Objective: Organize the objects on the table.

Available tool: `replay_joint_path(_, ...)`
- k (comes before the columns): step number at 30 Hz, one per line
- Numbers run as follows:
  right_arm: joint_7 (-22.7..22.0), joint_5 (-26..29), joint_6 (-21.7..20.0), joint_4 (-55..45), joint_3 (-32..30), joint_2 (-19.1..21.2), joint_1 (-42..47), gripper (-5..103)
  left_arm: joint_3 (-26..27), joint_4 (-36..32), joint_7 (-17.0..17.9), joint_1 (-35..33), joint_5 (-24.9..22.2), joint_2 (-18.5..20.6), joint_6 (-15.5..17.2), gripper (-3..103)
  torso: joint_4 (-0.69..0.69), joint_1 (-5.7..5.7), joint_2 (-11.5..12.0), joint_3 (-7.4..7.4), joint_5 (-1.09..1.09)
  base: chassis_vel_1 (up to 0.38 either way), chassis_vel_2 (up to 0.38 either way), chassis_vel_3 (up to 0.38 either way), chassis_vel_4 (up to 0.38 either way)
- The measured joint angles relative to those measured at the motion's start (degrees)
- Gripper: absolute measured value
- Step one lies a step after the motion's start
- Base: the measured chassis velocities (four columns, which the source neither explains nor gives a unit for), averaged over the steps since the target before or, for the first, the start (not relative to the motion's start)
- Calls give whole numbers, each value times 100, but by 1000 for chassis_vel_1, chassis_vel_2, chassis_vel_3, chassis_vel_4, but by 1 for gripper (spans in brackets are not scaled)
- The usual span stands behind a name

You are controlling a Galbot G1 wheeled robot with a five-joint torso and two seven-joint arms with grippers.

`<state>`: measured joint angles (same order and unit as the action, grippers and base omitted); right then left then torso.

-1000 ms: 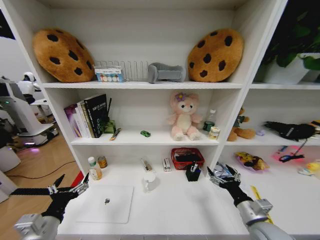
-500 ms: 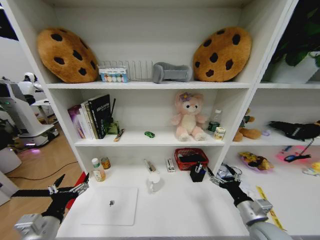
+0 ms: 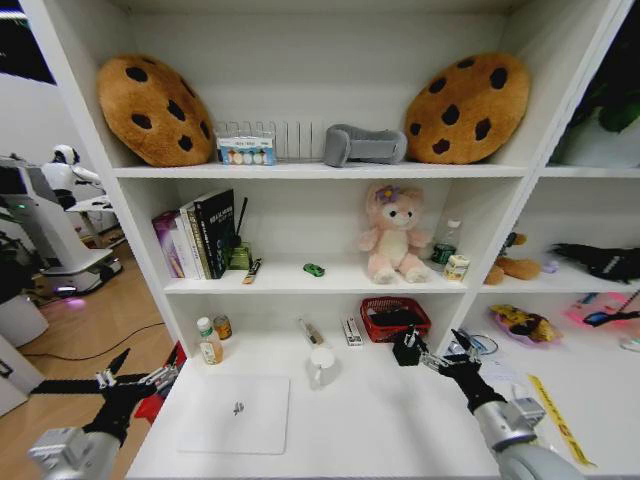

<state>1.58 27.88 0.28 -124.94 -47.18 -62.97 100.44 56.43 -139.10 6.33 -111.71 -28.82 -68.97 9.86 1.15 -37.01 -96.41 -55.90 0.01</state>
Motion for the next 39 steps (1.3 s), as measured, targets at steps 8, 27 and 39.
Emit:
replay_joint_path(8,0,0,0,0,0,0,-1,100,0,0,0,0,0,0,0,100,-1,0,0,0,-3,208,-11,-219,11)
replay_joint_path(27,0,0,0,0,1,-1,-1,100,-1,0,0,0,0,0,0,100,-1,-3,1,-1,-1,116,-63,-144,65)
replay_joint_path(39,0,0,0,0,1,-1,-1,100,1,0,0,0,0,0,0,100,0,2,-1,0,-2,-23,-3,16,7)
